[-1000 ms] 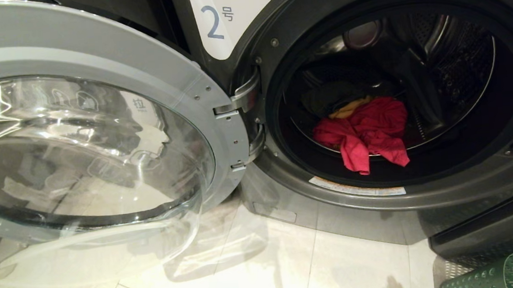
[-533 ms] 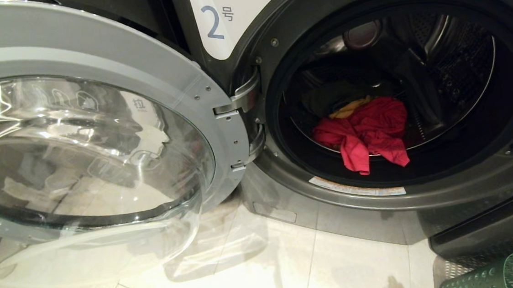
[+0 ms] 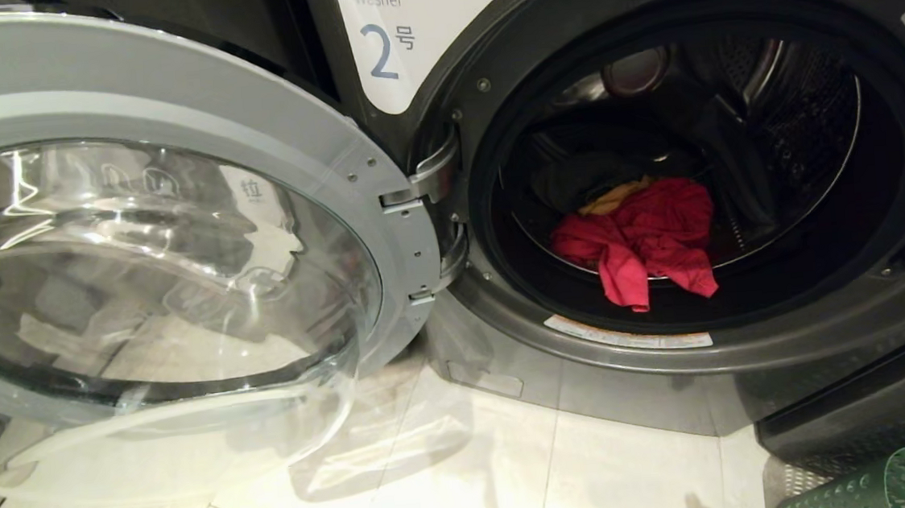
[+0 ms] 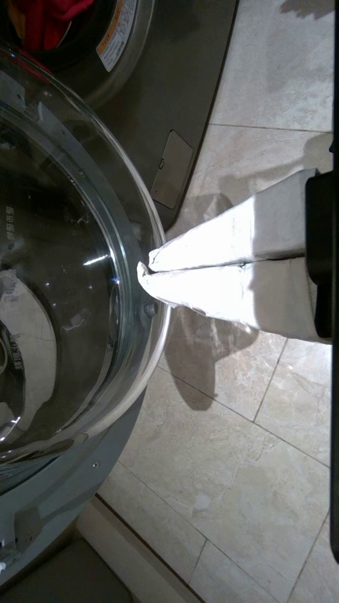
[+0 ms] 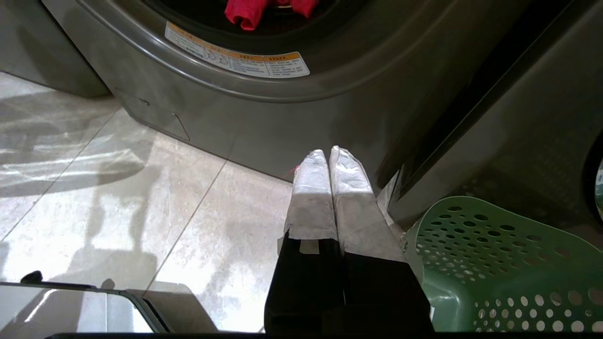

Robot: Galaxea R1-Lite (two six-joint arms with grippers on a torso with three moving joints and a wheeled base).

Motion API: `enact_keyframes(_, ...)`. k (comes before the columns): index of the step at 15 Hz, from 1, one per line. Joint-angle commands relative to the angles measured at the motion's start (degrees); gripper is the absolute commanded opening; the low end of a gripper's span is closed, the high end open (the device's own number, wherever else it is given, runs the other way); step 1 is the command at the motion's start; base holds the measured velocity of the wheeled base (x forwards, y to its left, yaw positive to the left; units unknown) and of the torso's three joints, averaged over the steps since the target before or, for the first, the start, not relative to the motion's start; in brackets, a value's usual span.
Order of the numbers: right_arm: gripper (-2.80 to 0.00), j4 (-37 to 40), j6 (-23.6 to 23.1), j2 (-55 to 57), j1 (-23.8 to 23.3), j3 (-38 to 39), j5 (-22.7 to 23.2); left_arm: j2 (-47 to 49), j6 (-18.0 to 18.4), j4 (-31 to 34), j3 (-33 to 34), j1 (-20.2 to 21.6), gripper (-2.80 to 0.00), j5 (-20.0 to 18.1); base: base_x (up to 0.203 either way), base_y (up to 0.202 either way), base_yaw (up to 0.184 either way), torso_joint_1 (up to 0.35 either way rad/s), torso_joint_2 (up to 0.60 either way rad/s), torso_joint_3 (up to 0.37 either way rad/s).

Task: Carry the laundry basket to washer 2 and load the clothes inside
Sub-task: Close the washing machine door with the left hand

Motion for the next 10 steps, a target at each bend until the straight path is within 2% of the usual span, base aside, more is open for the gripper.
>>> enact_keyframes(1, -2.80, 0.0, 0.0, 0.1, 0.0, 0.0, 0.0, 0.1, 0.0, -0.1, 2.3, 0.0, -2.80, 0.0, 0.000, 0.000, 0.000, -0.002, 0.00, 0.180)
enact_keyframes(10, -2.80, 0.0, -0.1, 0.1, 0.0, 0.0, 0.0, 0.1, 0.0, -0.1, 2.3, 0.0, -2.80, 0.0, 0.000, 0.000, 0.000, 0.001, 0.00, 0.202)
